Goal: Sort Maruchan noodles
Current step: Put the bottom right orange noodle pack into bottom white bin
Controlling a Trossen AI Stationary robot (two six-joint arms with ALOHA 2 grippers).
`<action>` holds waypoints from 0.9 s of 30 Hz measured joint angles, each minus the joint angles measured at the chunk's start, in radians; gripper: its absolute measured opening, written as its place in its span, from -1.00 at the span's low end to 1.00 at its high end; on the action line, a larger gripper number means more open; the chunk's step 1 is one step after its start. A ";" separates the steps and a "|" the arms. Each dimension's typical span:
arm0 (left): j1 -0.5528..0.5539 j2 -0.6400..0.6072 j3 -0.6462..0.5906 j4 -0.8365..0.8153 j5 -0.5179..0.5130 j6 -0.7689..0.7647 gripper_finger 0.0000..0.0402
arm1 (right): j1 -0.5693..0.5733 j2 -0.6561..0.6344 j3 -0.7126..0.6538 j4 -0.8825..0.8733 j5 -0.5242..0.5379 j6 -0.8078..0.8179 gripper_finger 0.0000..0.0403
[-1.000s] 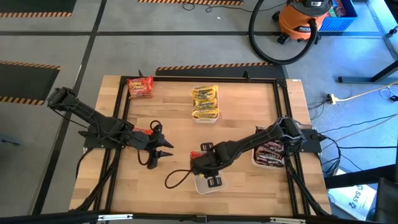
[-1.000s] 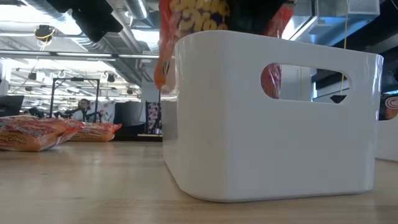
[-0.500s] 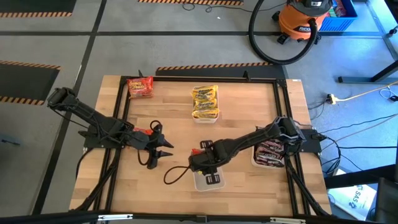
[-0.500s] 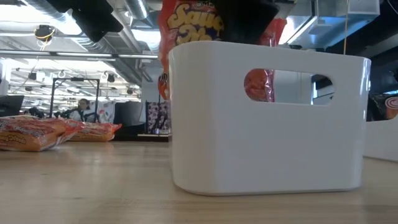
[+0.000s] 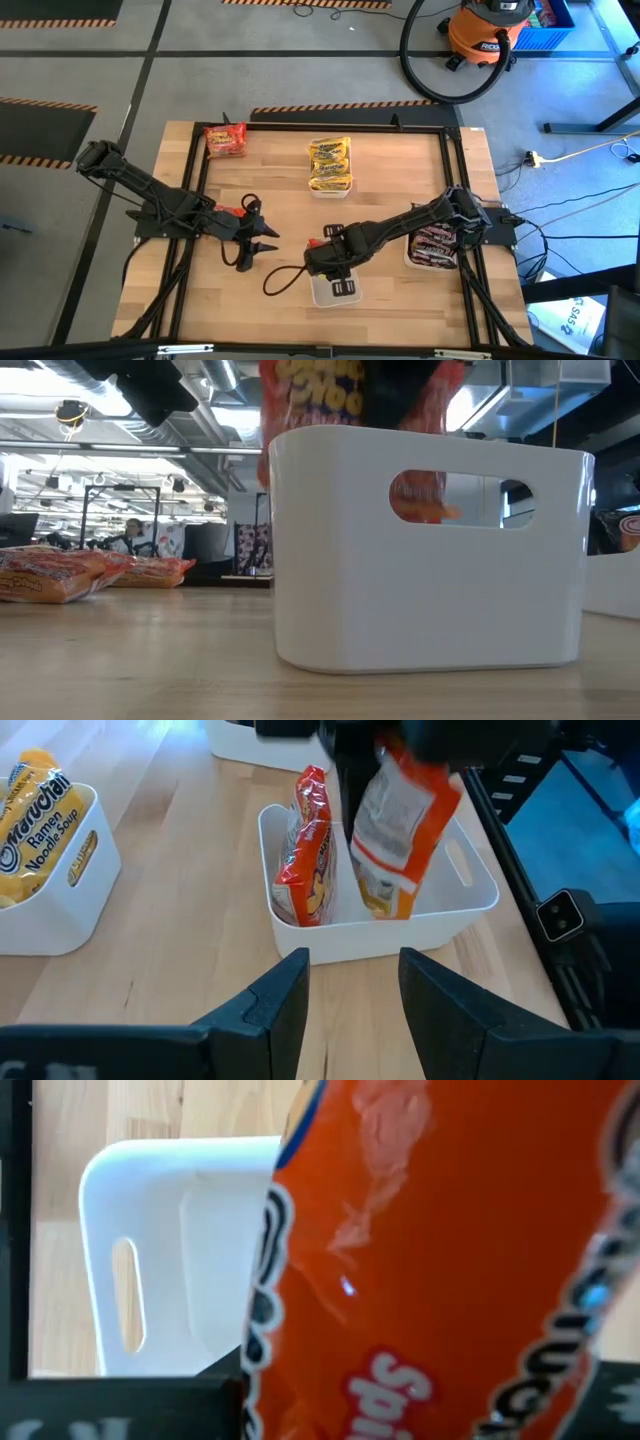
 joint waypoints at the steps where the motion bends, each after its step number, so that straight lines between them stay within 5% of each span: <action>1: 0.000 0.000 0.000 0.000 0.000 0.001 -0.26 | 0.000 0.001 -0.017 0.014 -0.004 0.000 -0.35; 27: 0.000 0.000 0.000 0.000 0.000 0.002 -0.26 | -0.026 0.002 -0.266 0.233 0.044 -0.028 -0.29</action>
